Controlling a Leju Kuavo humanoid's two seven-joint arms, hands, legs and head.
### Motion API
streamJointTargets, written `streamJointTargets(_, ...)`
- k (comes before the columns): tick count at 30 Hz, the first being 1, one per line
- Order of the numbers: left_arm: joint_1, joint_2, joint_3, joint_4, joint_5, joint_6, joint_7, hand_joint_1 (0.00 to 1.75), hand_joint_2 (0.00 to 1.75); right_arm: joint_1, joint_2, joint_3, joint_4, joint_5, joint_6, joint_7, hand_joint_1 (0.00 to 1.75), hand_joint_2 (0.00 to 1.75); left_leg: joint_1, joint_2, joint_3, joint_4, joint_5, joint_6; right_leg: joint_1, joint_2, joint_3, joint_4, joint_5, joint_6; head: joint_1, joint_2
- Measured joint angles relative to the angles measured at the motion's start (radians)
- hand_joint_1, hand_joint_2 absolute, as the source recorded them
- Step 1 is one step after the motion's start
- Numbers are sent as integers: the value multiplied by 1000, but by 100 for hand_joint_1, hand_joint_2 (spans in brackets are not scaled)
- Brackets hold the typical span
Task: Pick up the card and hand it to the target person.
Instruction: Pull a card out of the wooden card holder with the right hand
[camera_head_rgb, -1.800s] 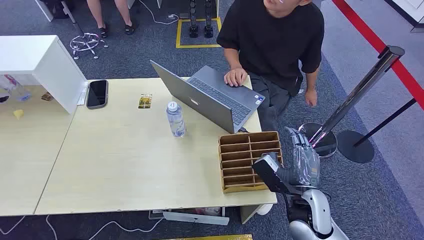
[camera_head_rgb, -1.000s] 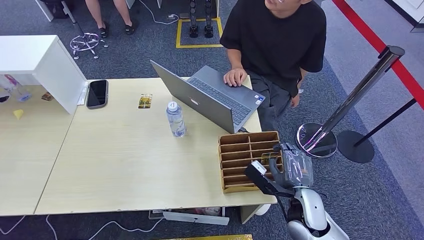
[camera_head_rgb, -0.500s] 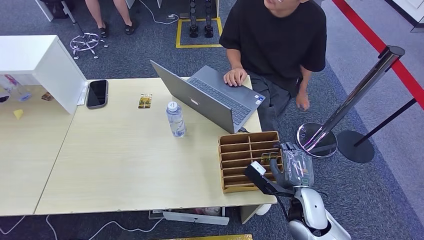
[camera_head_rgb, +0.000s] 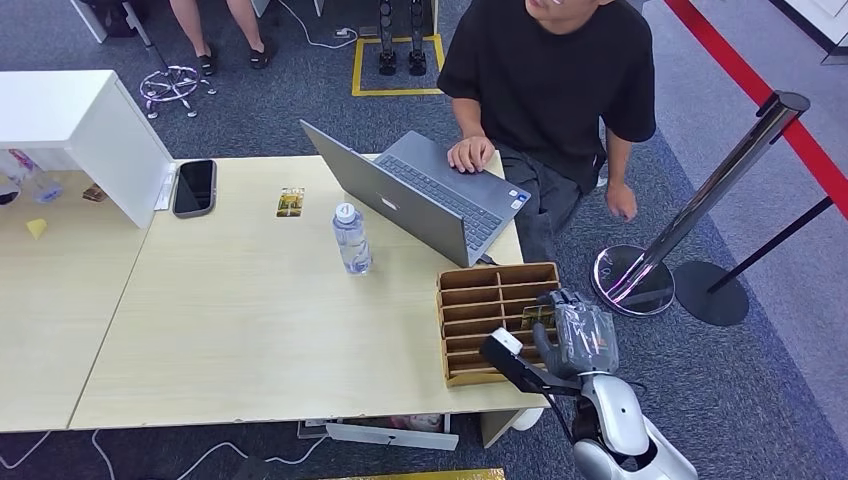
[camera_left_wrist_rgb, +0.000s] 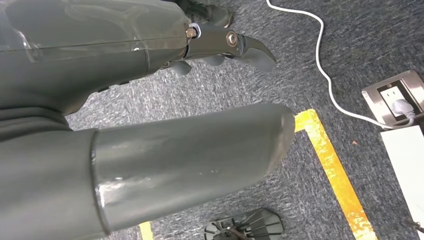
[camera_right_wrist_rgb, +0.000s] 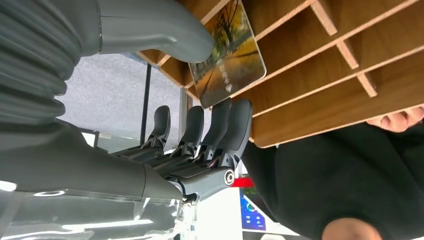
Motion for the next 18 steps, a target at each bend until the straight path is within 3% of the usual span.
streamJointTargets(13,-4,0,0,0,-3,0,0,0,0,-16,2,23,35,-5,4,-8,106,175,0,0,0,0,0,0,0,0,0,0,0,0,0,0)
streamJointTargets(18,-4,0,-1,0,-3,0,0,0,0,-23,2,24,42,-8,4,-7,129,175,0,0,0,0,0,0,0,0,0,0,0,0,0,0)
